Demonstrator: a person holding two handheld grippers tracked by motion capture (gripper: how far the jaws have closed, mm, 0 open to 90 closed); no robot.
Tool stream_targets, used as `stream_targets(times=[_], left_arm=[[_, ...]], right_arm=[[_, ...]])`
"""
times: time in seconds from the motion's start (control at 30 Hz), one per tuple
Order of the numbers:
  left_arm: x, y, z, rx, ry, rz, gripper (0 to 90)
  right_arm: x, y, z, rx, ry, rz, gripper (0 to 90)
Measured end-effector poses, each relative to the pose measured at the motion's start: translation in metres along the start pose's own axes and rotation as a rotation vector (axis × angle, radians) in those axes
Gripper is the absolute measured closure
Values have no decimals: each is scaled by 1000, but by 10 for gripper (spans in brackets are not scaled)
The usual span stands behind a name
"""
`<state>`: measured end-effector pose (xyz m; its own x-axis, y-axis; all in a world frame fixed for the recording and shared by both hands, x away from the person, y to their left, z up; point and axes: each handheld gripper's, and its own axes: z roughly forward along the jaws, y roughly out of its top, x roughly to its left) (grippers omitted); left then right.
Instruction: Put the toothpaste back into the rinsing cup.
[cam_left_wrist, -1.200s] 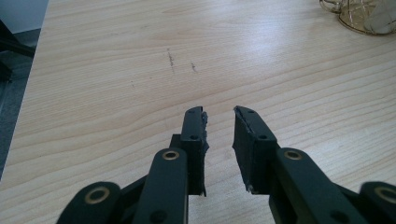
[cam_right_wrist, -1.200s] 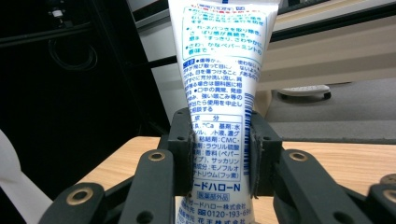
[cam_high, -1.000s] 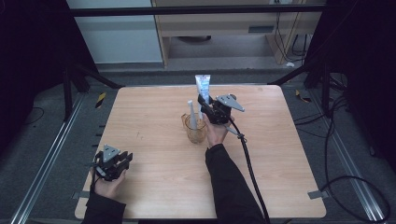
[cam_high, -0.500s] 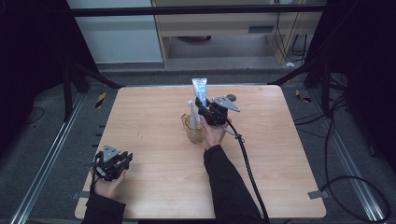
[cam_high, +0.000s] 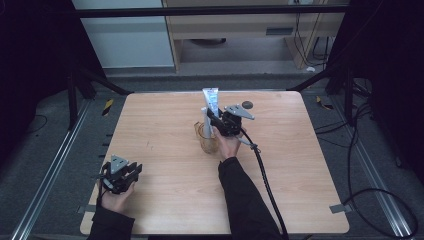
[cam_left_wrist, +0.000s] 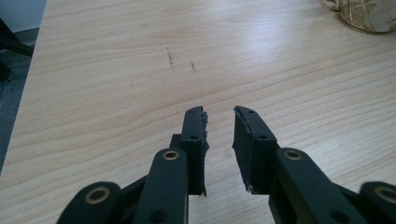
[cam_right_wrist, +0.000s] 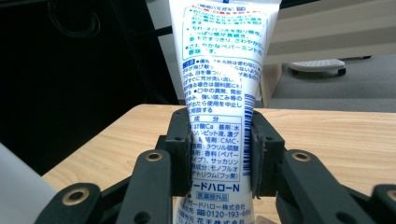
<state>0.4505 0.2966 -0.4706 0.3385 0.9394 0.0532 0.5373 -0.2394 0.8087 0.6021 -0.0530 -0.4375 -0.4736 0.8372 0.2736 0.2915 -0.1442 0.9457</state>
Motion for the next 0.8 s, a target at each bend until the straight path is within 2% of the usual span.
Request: stream_targets(times=[0.23,0.5,0.8], left_arm=[[0,0,0,1,1,1,726],[0,0,0,3,0,3,726],[-1,1,0,4,1,5,726]], right_arm=[[0,0,-1,40,12,-8,644],[1,-1,-4,79,16,-58,633],[2,1,-10,115,21,-79,615]])
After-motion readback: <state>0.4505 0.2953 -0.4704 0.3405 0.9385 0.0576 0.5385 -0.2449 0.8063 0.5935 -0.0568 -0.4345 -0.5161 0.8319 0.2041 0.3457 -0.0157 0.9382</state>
